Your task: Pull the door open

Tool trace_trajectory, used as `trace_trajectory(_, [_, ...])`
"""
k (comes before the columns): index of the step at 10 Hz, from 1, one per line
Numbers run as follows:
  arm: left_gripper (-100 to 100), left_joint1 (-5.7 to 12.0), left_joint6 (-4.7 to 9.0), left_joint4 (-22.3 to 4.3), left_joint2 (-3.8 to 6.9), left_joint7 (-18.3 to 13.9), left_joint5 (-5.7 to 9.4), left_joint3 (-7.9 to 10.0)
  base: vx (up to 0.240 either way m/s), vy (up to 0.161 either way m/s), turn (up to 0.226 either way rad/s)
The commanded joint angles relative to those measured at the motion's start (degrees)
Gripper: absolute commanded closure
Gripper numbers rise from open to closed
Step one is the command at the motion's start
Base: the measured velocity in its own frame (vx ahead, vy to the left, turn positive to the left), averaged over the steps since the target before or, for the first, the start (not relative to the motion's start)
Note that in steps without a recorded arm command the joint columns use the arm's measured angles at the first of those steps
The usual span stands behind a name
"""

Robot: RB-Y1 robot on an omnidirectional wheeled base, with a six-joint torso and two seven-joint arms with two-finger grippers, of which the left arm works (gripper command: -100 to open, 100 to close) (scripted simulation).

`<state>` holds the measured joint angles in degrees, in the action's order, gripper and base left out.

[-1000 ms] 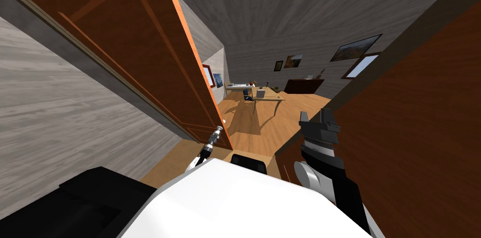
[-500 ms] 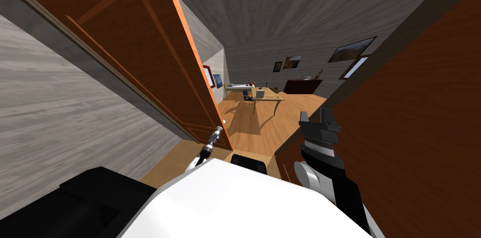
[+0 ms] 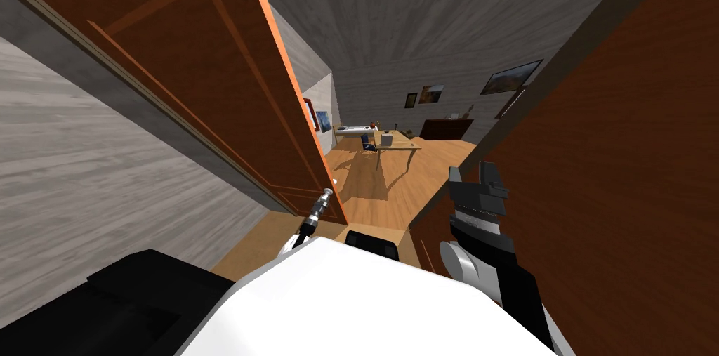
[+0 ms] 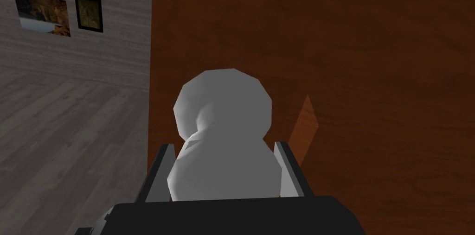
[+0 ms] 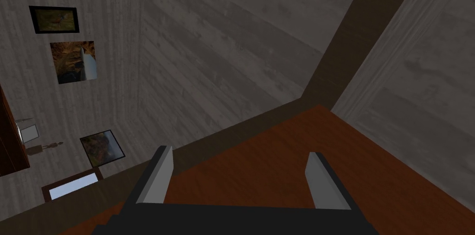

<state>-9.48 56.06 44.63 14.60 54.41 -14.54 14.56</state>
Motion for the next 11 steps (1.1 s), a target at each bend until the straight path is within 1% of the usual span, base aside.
trace_trajectory(1, [100,0.02,-0.11,0.2,-0.04,-2.9,1.12,-0.46,-0.049,0.023,-0.066])
trace_trajectory(3, [100,0.17,-0.27,0.2,0.03,-6.0,2.60,-0.97,-0.056,0.029,-0.090])
trace_trajectory(4, [100,0.17,-0.27,0.2,0.03,-6.4,2.60,-0.97,-0.037,0.016,-0.041])
trace_trajectory(6, [100,0.34,-0.44,0.2,0.11,-9.9,4.26,-1.55,-0.045,0.016,-0.060])
trace_trajectory(7, [100,0.34,-0.44,0.2,0.11,-10.2,4.26,-1.55,-0.036,0.018,-0.041])
trace_trajectory(9, [100,0.54,-0.64,0.2,0.20,-13.8,6.12,-2.19,-0.047,0.028,-0.087])
trace_trajectory(10, [100,0.54,-0.64,0.2,0.20,-14.4,6.12,-2.19,-0.049,0.024,-0.050])
trace_trajectory(11, [100,0.64,-0.74,0.2,0.25,-16.5,7.06,-2.51,-0.046,0.023,-0.052])
